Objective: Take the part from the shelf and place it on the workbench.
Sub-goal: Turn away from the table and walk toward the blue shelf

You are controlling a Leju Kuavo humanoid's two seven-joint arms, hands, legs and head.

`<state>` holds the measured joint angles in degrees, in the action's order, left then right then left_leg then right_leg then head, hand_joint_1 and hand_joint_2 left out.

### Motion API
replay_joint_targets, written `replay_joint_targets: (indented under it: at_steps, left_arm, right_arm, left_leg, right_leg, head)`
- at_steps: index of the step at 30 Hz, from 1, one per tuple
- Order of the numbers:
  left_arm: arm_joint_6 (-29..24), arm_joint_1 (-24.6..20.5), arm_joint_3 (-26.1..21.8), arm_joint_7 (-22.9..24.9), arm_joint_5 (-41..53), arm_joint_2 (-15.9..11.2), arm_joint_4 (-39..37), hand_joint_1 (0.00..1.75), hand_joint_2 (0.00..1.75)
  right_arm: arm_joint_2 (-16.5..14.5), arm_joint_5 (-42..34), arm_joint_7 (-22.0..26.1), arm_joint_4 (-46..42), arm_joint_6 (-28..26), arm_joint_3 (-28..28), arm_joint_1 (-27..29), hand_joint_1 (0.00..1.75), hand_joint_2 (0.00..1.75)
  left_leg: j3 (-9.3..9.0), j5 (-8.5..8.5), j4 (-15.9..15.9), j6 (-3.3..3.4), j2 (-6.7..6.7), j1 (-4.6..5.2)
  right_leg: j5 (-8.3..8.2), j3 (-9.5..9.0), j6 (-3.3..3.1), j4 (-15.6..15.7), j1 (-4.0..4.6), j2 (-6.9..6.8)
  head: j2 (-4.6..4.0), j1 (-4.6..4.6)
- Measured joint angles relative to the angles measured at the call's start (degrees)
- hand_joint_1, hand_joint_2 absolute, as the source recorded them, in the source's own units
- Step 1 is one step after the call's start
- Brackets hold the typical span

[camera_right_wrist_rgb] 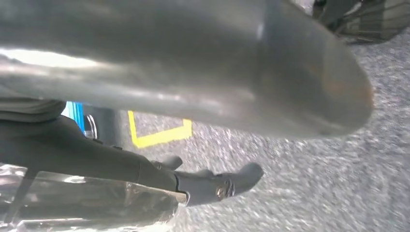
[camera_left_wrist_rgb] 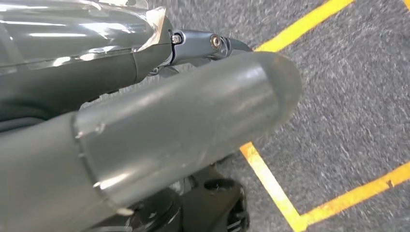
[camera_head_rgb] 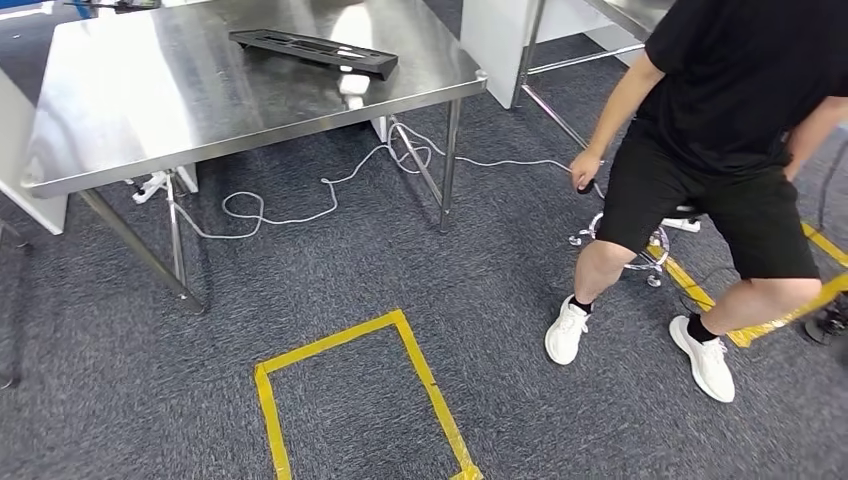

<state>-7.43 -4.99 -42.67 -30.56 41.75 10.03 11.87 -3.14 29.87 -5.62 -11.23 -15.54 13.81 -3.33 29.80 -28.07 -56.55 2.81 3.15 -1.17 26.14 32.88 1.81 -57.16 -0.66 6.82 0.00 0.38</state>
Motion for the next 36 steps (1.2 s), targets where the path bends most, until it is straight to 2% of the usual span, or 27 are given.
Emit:
replay_joint_targets:
  at_steps: [1,3,5,6,7,9,10,11,12,13,14,16,18,19,20,21,22,23,25,27,29,30,32,33,34,35,36]
  left_arm:
    - [-0.1,-0.1,0.0,0.2,0.0,0.0,0.0,0.0,0.0]
    - [-0.2,-0.1,0.0,0.4,-0.1,0.0,0.0,0.0,0.0]
    - [-0.3,0.0,0.0,0.4,-0.2,0.0,0.0,0.0,0.0]
    - [-0.3,0.1,0.0,0.4,-0.2,0.1,0.0,0.0,0.0]
    - [-0.3,0.1,0.0,0.3,-0.2,0.1,0.0,0.0,0.0]
    - [-0.3,0.1,0.0,0.3,-0.2,0.1,0.0,0.0,0.0]
    - [-0.3,0.0,0.0,0.2,-0.2,0.1,0.0,0.0,0.0]
    - [-0.3,0.0,0.0,0.2,-0.2,0.1,0.0,0.0,0.0]
    - [-0.3,-0.1,0.0,0.3,-0.2,0.1,0.0,0.0,0.0]
    - [-0.4,-0.1,0.0,0.3,-0.2,0.1,0.0,0.0,0.0]
    - [-0.5,-0.2,0.0,0.4,-0.3,0.1,0.0,0.0,0.0]
    - [-0.7,-0.2,0.0,0.4,-0.3,0.2,0.0,0.0,0.0]
    - [-0.9,0.1,0.0,0.5,-0.4,0.2,0.0,0.0,0.0]
    - [-0.9,0.3,-0.1,0.4,-0.4,0.2,0.0,0.0,0.0]
    - [-0.9,0.5,-0.1,0.4,-0.4,0.2,0.0,0.0,0.0]
    - [-0.9,0.7,-0.1,0.2,-0.4,0.2,0.0,0.0,0.0]
    - [-0.9,0.9,0.0,0.0,-0.4,0.2,0.0,0.0,0.0]
    - [-1.0,1.1,0.0,-0.2,-0.4,0.2,0.0,0.0,0.0]
    - [-1.2,1.4,-0.1,-0.3,-0.4,0.2,-0.1,0.0,0.0]
    - [-1.5,1.6,-0.1,-0.1,-0.5,0.1,-0.2,0.0,0.0]
    - [-1.8,1.6,-0.2,0.1,-0.9,0.2,-0.2,0.0,0.0]
    - [-2.0,1.5,-0.3,0.2,-1.2,0.2,-0.2,0.0,0.0]
    - [-2.5,1.4,-0.4,0.6,-1.6,0.3,-0.2,0.0,0.0]
    - [-2.6,1.4,-0.6,0.8,-1.8,0.3,-0.2,0.0,0.0]
    - [-2.8,1.4,-0.7,1.0,-2.1,0.3,-0.2,0.0,0.0]
    - [-3.0,1.4,-0.9,1.2,-2.3,0.3,-0.2,0.0,0.0]
    - [-3.1,1.4,-1.0,1.3,-2.4,0.3,-0.2,0.0,0.0]
  right_arm:
    - [0.0,0.1,-0.1,0.0,0.0,0.0,0.0,0.0,0.0]
    - [0.1,0.3,-0.2,0.0,0.0,0.0,-0.1,0.0,0.0]
    - [0.2,0.4,-0.3,0.0,0.0,0.0,-0.2,0.0,0.0]
    - [0.2,0.4,-0.3,0.0,0.0,0.0,-0.1,0.0,0.0]
    - [0.2,0.4,-0.3,0.0,0.0,0.0,0.0,0.0,0.0]
    - [0.3,0.5,-0.3,0.0,0.0,0.0,0.1,0.0,0.0]
    - [0.3,0.5,-0.3,0.0,0.0,0.0,0.0,0.0,0.0]
    - [0.3,0.6,-0.3,0.0,0.0,0.0,-0.1,0.0,0.0]
    - [0.3,0.8,-0.3,0.0,0.1,0.0,-0.2,0.0,0.0]
    - [0.3,1.0,-0.3,0.0,0.1,0.0,-0.2,0.0,0.0]
    - [0.3,1.1,-0.3,0.0,0.1,0.0,-0.1,0.0,0.0]
    - [0.4,1.3,-0.5,0.1,0.1,0.0,0.0,0.0,0.0]
    - [0.4,1.4,-0.5,0.1,0.1,0.0,-0.1,0.0,0.0]
    - [0.3,1.5,-0.5,0.1,0.1,0.0,-0.1,0.0,0.0]
    - [0.3,1.5,-0.5,0.1,0.2,0.0,-0.1,0.0,0.0]
    - [0.3,1.4,-0.5,0.1,0.2,0.0,0.0,0.0,0.0]
    - [0.3,1.3,-0.5,0.1,0.2,0.0,0.1,0.0,0.0]
    - [0.3,1.3,-0.5,0.1,0.2,0.0,0.1,0.0,0.0]
    - [0.3,1.3,-0.6,0.1,0.2,0.0,0.1,0.0,0.0]
    - [0.2,1.8,-0.6,0.1,0.1,0.0,0.0,0.0,0.0]
    - [0.2,2.4,-0.7,0.2,0.1,0.0,0.1,0.0,0.0]
    - [0.2,2.7,-0.8,0.2,0.2,0.0,0.3,0.0,0.0]
    - [0.1,3.3,-1.2,0.2,0.2,-0.2,0.3,0.0,0.0]
    - [0.1,3.7,-1.4,0.2,0.4,-0.3,0.1,0.0,0.0]
    - [0.0,3.9,-1.5,0.2,0.5,-0.5,0.0,0.0,0.0]
    - [-0.1,4.2,-1.7,0.2,0.6,-0.7,-0.1,0.0,0.0]
    - [-0.1,4.3,-1.8,0.2,0.8,-0.9,-0.1,0.0,0.0]
  left_leg:
    - [-0.12,0.35,0.5,0.32,-0.91,-0.08]
    - [-0.12,0.68,1.0,0.63,-2.85,0.07]
    - [0.04,0.69,1.0,0.65,-4.83,0.3]
    - [0.08,0.68,0.9,0.63,-5.66,0.36]
    - [0.08,0.66,0.9,0.59,-6.38,0.37]
    - [-0.07,0.53,0.8,0.32,-7.63,0.43]
    - [-0.18,0.36,0.7,0.01,-8.2,0.56]
    - [-0.33,0.15,0.7,-0.37,-8.69,0.72]
    - [-0.48,-0.04,0.7,-0.73,-9.13,0.85]
    - [-0.68,-0.19,0.7,-1.11,-9.6,0.88]
    - [-0.8,-0.35,0.6,-1.48,-9.65,0.72]
    - [-0.11,-2.22,-1.6,-2.15,-7.51,0.32]
    - [2.72,-6.59,-8.3,-2.5,-4.23,0.09]
    - [4.6,-8.74,-12.5,-2.58,-3.41,0.04]
    - [6.09,-9.89,-15.6,-2.68,-3.11,0.0]
    - [6.81,-9.86,-17.1,-2.77,-3.0,-0.1]
    - [6.44,-8.56,-16.1,-2.85,-2.93,-0.27]
    - [5.17,-6.42,-13.1,-2.93,-2.57,-0.53]
    - [2.2,-2.45,-5.8,-3.14,0.39,-1.25]
    - [1.17,-1.27,-2.5,-3.02,2.57,-1.39]
    - [1.21,-1.17,-2.3,-2.16,1.49,-0.86]
    - [1.09,-0.93,-2.0,-1.52,0.73,-0.69]
    - [0.89,-0.33,-1.3,-0.39,-1.02,-0.62]
    - [0.84,-0.21,-1.1,-0.07,-1.99,-0.49]
    - [0.89,-0.19,-1.0,0.09,-2.99,-0.32]
    - [0.93,-0.2,-1.1,0.11,-3.97,-0.14]
    - [0.96,-0.22,-1.1,0.13,-4.89,0.02]
  right_leg:
    - [0.9,1.1,-0.02,-1.7,0.12,-1.4]
    - [4.21,4.62,-0.36,-8.7,0.13,-4.87]
    - [6.64,7.61,-0.03,-15.3,-0.12,-6.06]
    - [6.63,7.55,0.45,-15.8,-0.23,-6.3]
    - [5.78,6.22,1.04,-13.9,-0.36,-6.57]
    - [2.95,1.0,1.87,-5.1,-0.57,-8.53]
    - [1.8,-1.13,1.85,-1.3,-0.44,-9.59]
    - [1.1,-2.35,1.55,1.1,-0.31,-10.36]
    - [0.89,-2.5,1.11,1.7,-0.09,-10.53]
    - [0.76,-2.35,0.71,1.8,0.1,-9.98]
    - [0.63,-2.35,0.21,1.8,-0.29,-9.36]
    - [0.23,-2.56,-0.79,2.1,-0.88,-8.24]
    - [-0.11,-2.52,-1.55,2.1,-1.05,-7.14]
    - [-0.19,-2.43,-1.77,2.1,-0.96,-6.52]
    - [-0.19,-2.38,-1.76,2.1,-0.91,-5.78]
    - [-0.19,-2.38,-1.75,2.0,-0.91,-4.99]
    - [-0.18,-2.43,-1.73,1.9,-0.96,-4.13]
    - [-0.12,-2.45,-1.64,1.7,-1.03,-3.28]
    - [0.19,-1.9,-1.13,0.7,-0.96,-1.67]
    - [0.39,-0.82,-0.24,-0.2,-0.72,-0.33]
    - [0.14,0.01,0.86,-0.1,-0.6,0.97]
    - [0.18,0.4,1.26,-0.3,-0.65,0.66]
    - [1.96,2.28,1.25,-3.7,-0.6,-2.27]
    - [3.7,4.07,0.97,-7.3,-0.63,-4.25]
    - [5.52,6.09,0.8,-11.4,-0.58,-5.44]
    - [6.84,7.72,0.85,-14.9,-0.6,-5.93]
    - [7.36,8.35,1.12,-16.6,-0.61,-6.14]
  head:
    - [0.0,0.13]
    - [0.0,0.44]
    - [0.0,0.58]
    - [0.0,0.57]
    - [0.0,0.6]
    - [0.0,0.63]
    - [0.0,0.65]
    - [0.0,0.62]
    - [0.0,0.58]
    - [0.0,0.52]
    - [0.0,0.47]
    - [0.0,0.23]
    - [0.0,0.01]
    - [0.0,0.0]
    - [0.0,0.01]
    - [0.0,0.0]
    - [0.0,0.0]
    - [0.0,-0.01]
    - [0.0,-0.1]
    - [0.0,-0.08]
    - [0.0,0.05]
    - [0.0,0.03]
    - [0.0,0.31]
    - [0.0,0.47]
    - [0.0,0.64]
    - [0.0,0.72]
    - [0.0,0.71]
